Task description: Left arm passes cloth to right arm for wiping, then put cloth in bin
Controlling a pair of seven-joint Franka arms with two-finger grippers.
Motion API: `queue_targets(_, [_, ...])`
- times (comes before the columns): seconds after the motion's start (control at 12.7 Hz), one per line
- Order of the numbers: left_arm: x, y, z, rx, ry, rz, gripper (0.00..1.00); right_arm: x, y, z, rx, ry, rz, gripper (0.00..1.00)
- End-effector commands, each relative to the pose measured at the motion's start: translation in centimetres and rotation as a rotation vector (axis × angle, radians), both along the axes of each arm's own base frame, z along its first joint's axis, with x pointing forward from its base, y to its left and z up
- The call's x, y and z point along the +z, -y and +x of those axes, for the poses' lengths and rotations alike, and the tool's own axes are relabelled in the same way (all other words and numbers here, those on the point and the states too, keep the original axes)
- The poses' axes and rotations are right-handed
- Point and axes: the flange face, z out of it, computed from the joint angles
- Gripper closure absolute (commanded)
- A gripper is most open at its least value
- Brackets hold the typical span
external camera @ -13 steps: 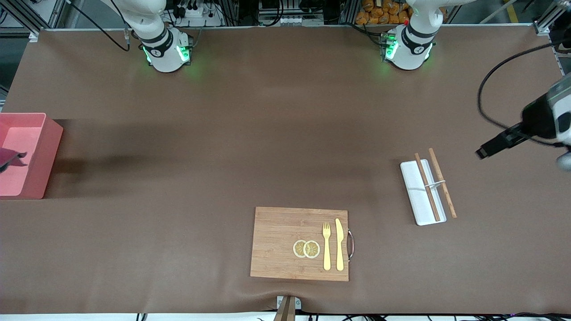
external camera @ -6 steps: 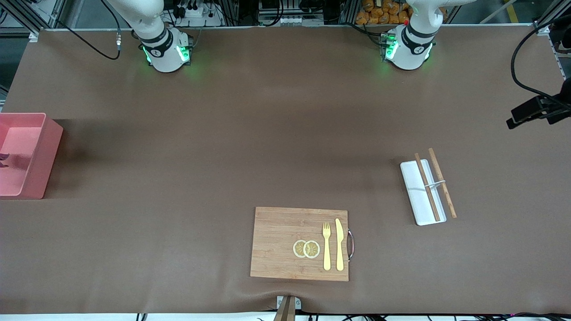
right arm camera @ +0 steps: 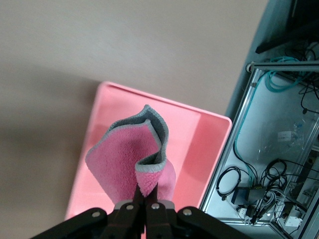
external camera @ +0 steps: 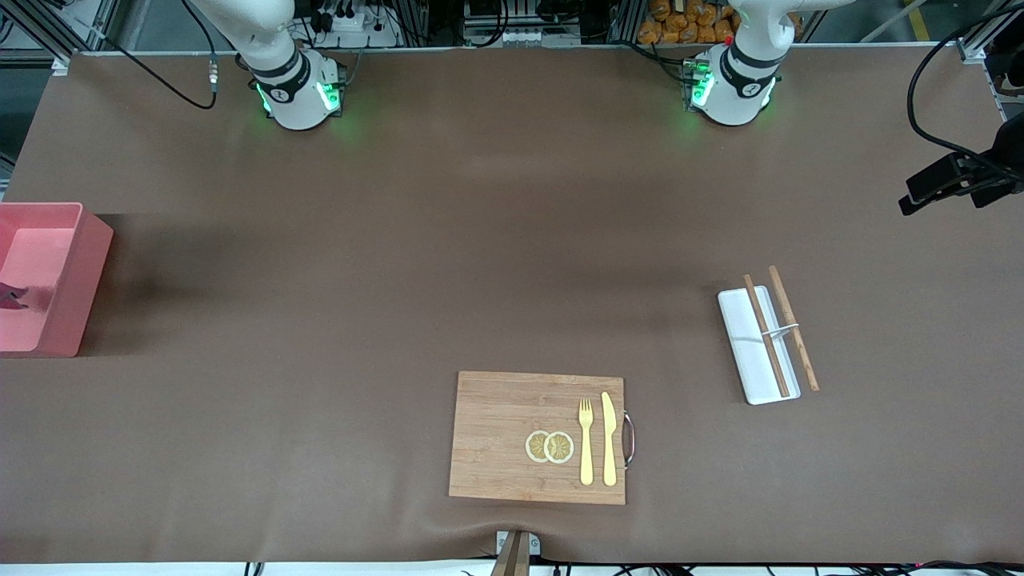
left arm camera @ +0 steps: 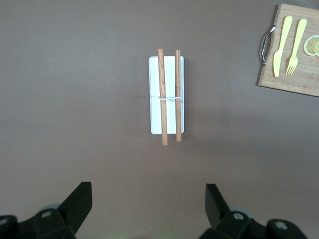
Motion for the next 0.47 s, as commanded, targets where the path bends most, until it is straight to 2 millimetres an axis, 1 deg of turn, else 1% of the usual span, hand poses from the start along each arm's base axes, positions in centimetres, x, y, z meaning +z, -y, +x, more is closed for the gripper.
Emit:
queue_targets(0.0, [-0.6, 0.1, 0.0, -0.016, 0.005, 0.013, 0.00, 3.4, -7.6, 1.5, -0.014, -0.019, 0.009, 1.00])
queue_targets(0.16, [-0.5, 0.1, -0.4, -0.019, -0.004, 0.009, 0.00, 3.1, -12.4, 3.1, -0.029, -0.034, 0.009, 1.00])
queue_targets(0.24, [-0.5, 0.1, -0.8, -0.014, -0.027, 0.009, 0.00, 2.4, -14.0, 3.6, -0.043, -0.054, -0.004, 1.00])
queue_targets(0.31, [-0.4, 0.0, -0.9, -0.014, -0.027, 0.009, 0.00, 1.3, -14.8, 3.7, -0.063, -0.077, -0.006, 1.00])
queue_targets(0.39, [-0.4, 0.0, -0.8, -0.014, -0.026, 0.009, 0.00, -0.8, -15.3, 4.0, -0.075, -0.106, -0.002, 1.00])
